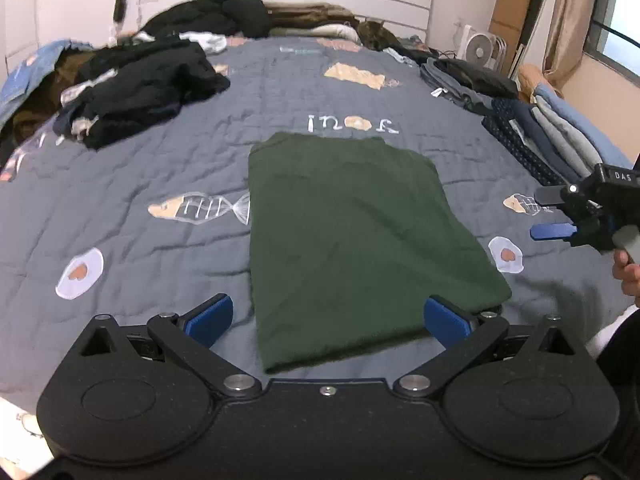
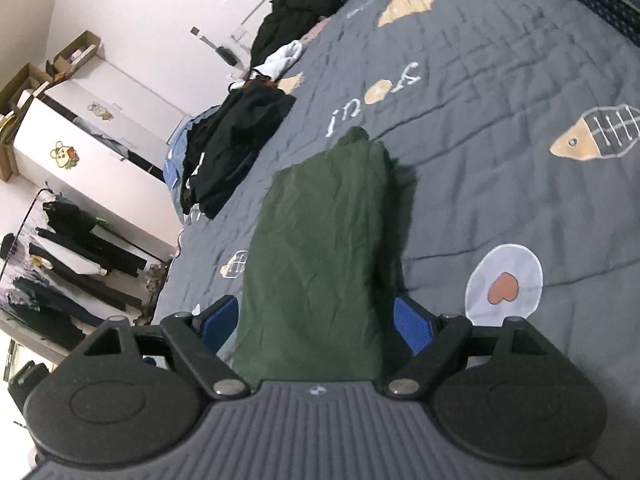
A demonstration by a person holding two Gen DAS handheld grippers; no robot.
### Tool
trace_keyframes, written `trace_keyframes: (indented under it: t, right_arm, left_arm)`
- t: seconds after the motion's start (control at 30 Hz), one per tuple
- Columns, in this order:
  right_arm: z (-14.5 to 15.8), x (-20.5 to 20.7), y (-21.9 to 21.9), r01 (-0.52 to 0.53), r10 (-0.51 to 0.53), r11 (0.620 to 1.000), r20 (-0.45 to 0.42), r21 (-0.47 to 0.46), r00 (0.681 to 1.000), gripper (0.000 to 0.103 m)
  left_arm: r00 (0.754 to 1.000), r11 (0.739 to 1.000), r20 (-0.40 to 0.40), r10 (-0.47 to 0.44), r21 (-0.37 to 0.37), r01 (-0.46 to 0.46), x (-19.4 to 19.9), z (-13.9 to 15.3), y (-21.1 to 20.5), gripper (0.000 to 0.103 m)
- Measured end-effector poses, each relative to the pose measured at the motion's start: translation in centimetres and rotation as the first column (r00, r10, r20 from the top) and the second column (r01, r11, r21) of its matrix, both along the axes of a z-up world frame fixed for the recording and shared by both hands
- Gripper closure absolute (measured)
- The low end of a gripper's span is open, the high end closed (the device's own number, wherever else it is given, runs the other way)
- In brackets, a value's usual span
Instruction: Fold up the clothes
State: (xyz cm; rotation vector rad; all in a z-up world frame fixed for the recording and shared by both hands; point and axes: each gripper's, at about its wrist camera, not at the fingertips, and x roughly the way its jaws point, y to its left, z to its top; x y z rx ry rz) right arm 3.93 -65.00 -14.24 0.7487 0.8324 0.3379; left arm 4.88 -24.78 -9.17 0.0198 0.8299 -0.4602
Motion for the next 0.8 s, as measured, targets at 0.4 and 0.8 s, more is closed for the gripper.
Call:
trace_keyframes:
  t: [0.4,0.8]
  right_arm:
    - [-2.3,0.4,-0.5,-0.072,0.075,0.995,-0.042,0.063,0.996,0.018]
    - [-4.5,1.2,0.3,-0.091,0.096,0.994,-0.095,0.064,0.991,0.018]
  left_arm:
    - [0.965,0.938,-0.231,-0.127,-0.343,0.041,9.1,-2.2,7.8,0.003]
    - [0.945,0.911,-0.292,-0.146,-0.412,0.014,22.0,-7.4,6.8,0.002]
